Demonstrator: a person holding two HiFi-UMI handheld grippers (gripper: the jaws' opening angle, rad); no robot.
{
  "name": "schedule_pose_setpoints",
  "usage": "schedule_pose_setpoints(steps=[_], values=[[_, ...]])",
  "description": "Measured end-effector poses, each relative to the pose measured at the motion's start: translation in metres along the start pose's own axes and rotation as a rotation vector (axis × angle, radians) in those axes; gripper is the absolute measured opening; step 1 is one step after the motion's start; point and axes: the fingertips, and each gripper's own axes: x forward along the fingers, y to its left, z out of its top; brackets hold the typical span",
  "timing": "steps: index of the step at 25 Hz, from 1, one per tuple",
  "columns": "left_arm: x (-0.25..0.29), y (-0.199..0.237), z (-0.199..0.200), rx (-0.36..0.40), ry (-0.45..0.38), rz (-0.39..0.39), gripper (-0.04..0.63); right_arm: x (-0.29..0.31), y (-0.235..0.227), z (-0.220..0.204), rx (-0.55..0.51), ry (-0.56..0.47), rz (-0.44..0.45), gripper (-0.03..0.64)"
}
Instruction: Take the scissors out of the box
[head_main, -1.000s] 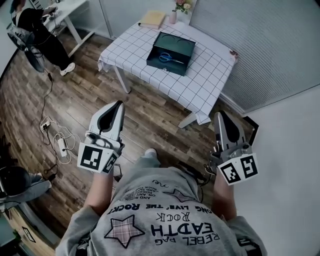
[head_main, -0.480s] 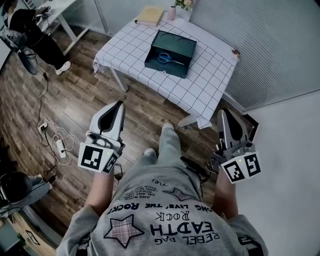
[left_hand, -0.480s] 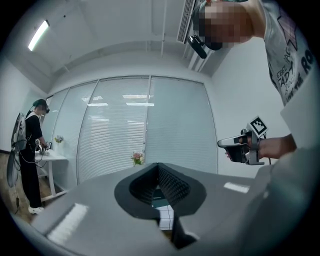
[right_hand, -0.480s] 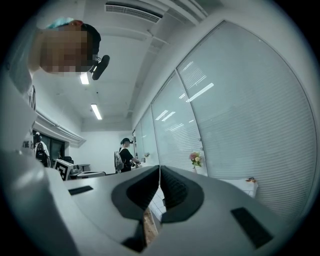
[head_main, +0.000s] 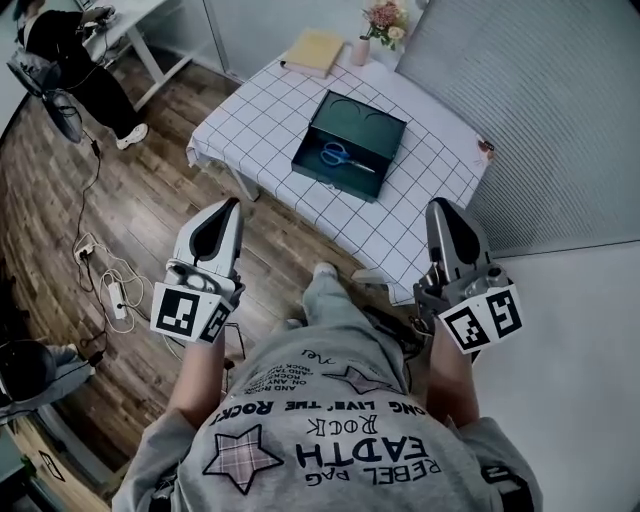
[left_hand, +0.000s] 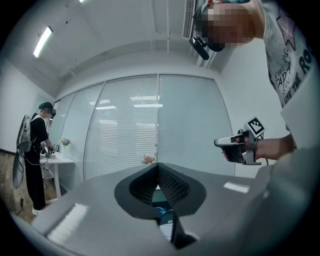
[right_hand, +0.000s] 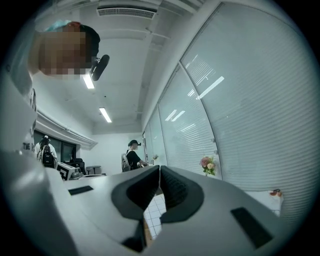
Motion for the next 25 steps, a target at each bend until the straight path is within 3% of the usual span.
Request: schedule_pose_setpoints(steps=[14, 21, 25], values=[[0.115, 0.031, -0.002, 0.008, 0.036, 0.061, 0.005, 0.094, -0.099, -0.005, 0.068, 0.047, 0.109, 0.015], [0.14, 0.046, -0.013, -0.001, 0.076, 0.055, 0.005, 0.127, -0.111, -0.015, 0.107, 0.059, 0.128, 0.015], [0.159, 0.065, -0.016, -0.005, 0.075, 0.018, 0.005, 0.142, -0.115, -0.02, 0.104, 0.064, 0.093, 0.015]])
